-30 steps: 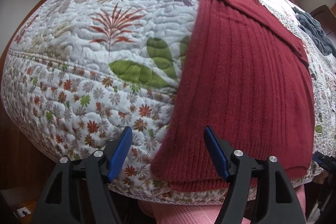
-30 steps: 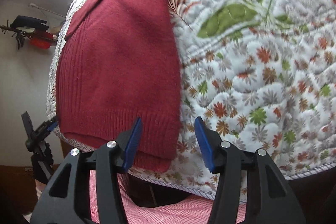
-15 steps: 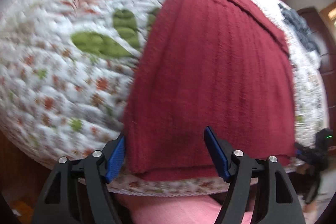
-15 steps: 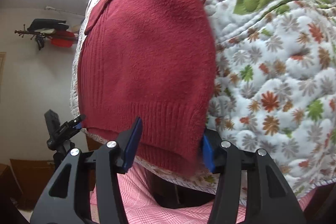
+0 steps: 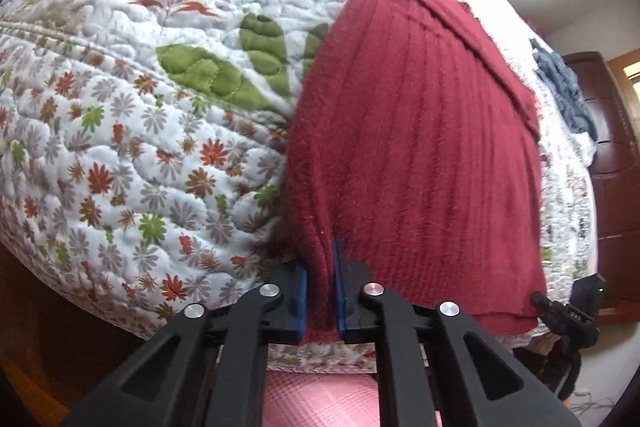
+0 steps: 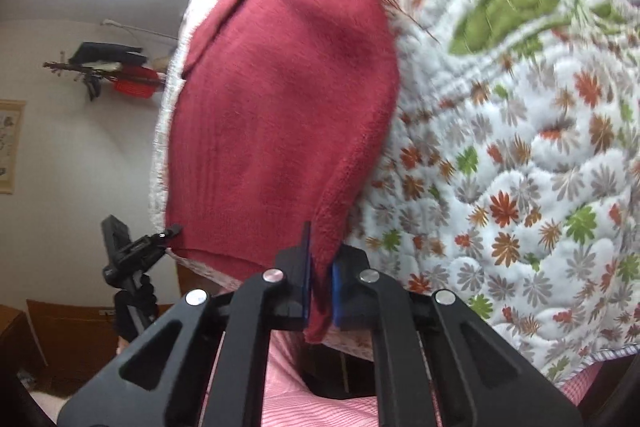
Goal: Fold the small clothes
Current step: 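Lift the hem with both tools, fold it toward the collar, release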
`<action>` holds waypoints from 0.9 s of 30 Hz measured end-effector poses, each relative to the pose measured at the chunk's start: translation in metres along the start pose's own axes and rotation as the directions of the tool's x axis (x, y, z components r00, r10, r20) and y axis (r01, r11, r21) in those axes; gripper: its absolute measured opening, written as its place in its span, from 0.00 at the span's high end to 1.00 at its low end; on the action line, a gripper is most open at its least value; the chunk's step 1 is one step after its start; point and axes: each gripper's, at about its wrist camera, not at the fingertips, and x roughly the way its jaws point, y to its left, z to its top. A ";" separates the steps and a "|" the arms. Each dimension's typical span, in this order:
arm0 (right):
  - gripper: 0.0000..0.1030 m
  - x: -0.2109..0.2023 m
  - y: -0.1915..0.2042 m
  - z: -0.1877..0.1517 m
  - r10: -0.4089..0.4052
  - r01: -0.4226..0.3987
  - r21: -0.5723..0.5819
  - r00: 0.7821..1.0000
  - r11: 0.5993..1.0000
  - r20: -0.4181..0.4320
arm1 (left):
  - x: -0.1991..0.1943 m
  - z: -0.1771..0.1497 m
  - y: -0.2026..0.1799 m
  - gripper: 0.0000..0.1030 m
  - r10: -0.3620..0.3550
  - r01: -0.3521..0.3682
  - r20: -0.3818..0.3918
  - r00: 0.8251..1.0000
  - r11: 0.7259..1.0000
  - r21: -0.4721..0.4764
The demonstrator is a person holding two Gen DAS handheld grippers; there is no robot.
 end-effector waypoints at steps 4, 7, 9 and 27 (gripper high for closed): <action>0.95 -0.012 0.012 0.010 0.050 -0.050 -0.028 0.998 0.998 0.025 | -0.017 0.010 -0.008 0.92 -0.094 0.094 0.045 0.995 0.995 -0.011; 0.95 -0.021 0.022 0.023 0.098 -0.097 -0.039 0.994 0.995 0.047 | -0.028 0.021 -0.018 0.92 -0.133 0.133 0.074 0.988 0.991 0.003; 0.95 -0.025 0.029 0.035 0.121 -0.118 -0.044 0.991 0.992 0.064 | -0.033 0.033 -0.026 0.92 -0.149 0.148 0.095 0.984 0.989 0.018; 0.95 -0.013 0.019 0.161 0.146 -0.158 0.105 0.982 0.982 0.119 | 0.003 0.167 -0.048 0.92 -0.118 0.123 0.145 0.982 0.992 -0.029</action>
